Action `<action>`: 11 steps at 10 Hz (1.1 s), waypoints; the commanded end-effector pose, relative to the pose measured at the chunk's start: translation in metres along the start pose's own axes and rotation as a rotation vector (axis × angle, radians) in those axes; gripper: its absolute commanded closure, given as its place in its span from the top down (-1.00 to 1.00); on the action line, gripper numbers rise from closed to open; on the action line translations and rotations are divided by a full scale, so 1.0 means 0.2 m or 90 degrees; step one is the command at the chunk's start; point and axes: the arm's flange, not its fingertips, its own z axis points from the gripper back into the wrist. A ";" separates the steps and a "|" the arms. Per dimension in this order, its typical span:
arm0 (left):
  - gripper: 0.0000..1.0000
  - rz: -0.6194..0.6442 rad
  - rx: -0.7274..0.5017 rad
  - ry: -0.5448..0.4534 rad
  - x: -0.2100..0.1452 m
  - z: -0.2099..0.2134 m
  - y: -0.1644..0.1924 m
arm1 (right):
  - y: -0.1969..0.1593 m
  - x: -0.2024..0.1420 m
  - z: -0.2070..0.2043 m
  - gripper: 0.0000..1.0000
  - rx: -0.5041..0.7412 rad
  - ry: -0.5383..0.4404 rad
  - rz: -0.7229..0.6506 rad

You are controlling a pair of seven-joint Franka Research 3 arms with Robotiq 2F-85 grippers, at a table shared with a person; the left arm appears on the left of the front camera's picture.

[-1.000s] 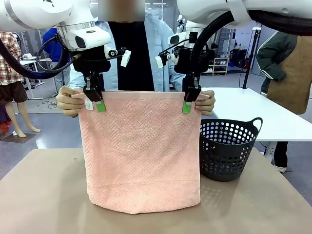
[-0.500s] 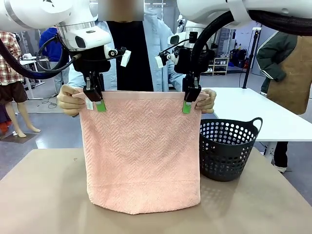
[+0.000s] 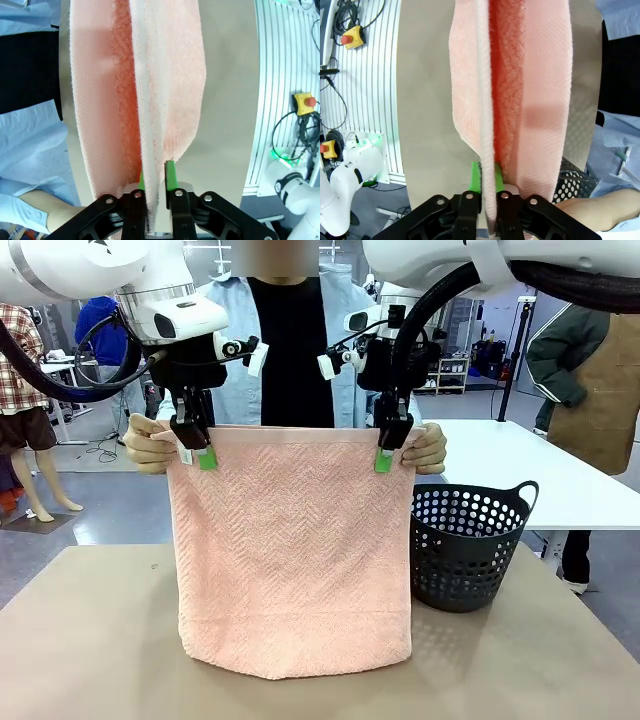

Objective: Fold the towel.
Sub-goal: Release the end of the 100 cm Hotel Towel you were holding and grab the top end of the folded side.

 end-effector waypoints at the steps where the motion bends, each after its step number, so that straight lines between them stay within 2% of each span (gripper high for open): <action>1: 0.08 0.006 0.011 0.009 0.01 0.03 -0.02 | 0.04 0.00 0.03 0.46 -0.005 0.004 -0.012; 2: 0.55 0.004 0.006 0.004 0.01 0.05 -0.04 | 0.05 -0.01 0.05 1.00 -0.011 0.007 -0.012; 4: 1.00 0.007 -0.001 -0.037 0.02 0.15 -0.08 | 0.11 -0.05 0.17 1.00 -0.042 -0.009 -0.004; 5: 1.00 0.005 0.023 -0.032 0.04 0.22 -0.10 | 0.15 -0.07 0.24 0.62 -0.072 -0.014 -0.005; 6: 1.00 -0.002 0.062 -0.033 0.05 0.31 -0.09 | 0.16 -0.08 0.30 0.76 -0.094 -0.019 -0.005; 7: 0.74 -0.011 0.104 -0.052 0.07 0.39 -0.07 | 0.16 -0.09 0.35 1.00 -0.115 -0.028 -0.001; 8: 0.92 -0.006 0.136 -0.061 0.09 0.43 -0.06 | 0.17 -0.08 0.38 1.00 -0.141 -0.035 0.003; 9: 1.00 0.003 0.155 -0.065 0.11 0.45 -0.04 | 0.16 -0.08 0.40 1.00 -0.163 -0.045 0.003; 10: 1.00 0.018 0.177 -0.060 0.12 0.46 -0.02 | 0.16 -0.07 0.42 0.74 -0.191 -0.056 0.001; 11: 1.00 0.015 0.180 -0.060 0.13 0.46 0.00 | 0.15 -0.06 0.43 0.74 -0.195 -0.056 0.006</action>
